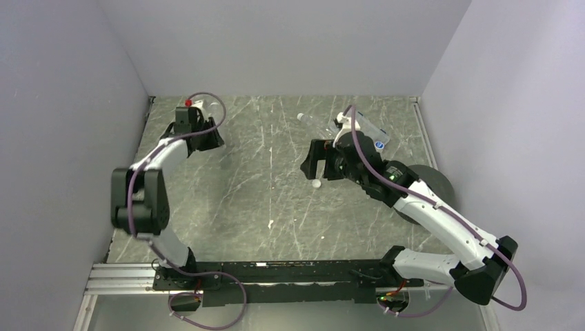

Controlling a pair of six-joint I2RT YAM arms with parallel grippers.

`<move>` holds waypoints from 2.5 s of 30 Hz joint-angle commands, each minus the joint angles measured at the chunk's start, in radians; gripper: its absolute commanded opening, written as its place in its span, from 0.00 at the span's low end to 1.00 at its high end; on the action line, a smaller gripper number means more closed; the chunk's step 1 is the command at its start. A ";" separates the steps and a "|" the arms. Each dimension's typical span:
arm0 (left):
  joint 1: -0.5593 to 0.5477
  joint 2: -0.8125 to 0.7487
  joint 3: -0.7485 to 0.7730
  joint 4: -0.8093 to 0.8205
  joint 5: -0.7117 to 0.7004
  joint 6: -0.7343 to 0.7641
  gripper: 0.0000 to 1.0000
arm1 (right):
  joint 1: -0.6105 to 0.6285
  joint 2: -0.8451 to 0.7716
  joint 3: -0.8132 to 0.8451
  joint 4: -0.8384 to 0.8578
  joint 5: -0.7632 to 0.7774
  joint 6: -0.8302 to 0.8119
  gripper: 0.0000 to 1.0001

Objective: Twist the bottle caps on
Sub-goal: Pick up the plastic bottle at the center of the board.

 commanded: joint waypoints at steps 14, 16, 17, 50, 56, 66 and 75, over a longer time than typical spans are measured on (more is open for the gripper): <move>-0.346 -0.640 -0.222 0.053 0.758 0.541 0.20 | -0.280 0.061 0.297 0.230 -0.492 0.043 1.00; -0.381 -0.645 -0.223 0.039 0.745 0.557 0.20 | -0.280 0.075 0.309 0.235 -0.492 0.055 1.00; -0.400 -0.649 -0.224 0.036 0.731 0.567 0.20 | -0.279 0.089 0.320 0.226 -0.490 0.057 1.00; -0.475 -0.689 -0.326 0.235 0.516 0.531 0.21 | -0.222 0.182 0.327 0.159 -0.422 0.090 0.33; -0.475 -0.659 -0.268 0.144 0.543 0.475 0.67 | -0.217 0.183 0.338 0.166 -0.451 0.061 0.05; -0.458 -0.569 -0.157 0.068 0.735 0.412 0.99 | -0.183 0.170 0.346 0.154 -0.515 -0.121 0.00; -0.447 -0.484 -0.124 0.181 0.863 0.323 0.85 | -0.124 0.167 0.347 0.142 -0.445 -0.175 0.00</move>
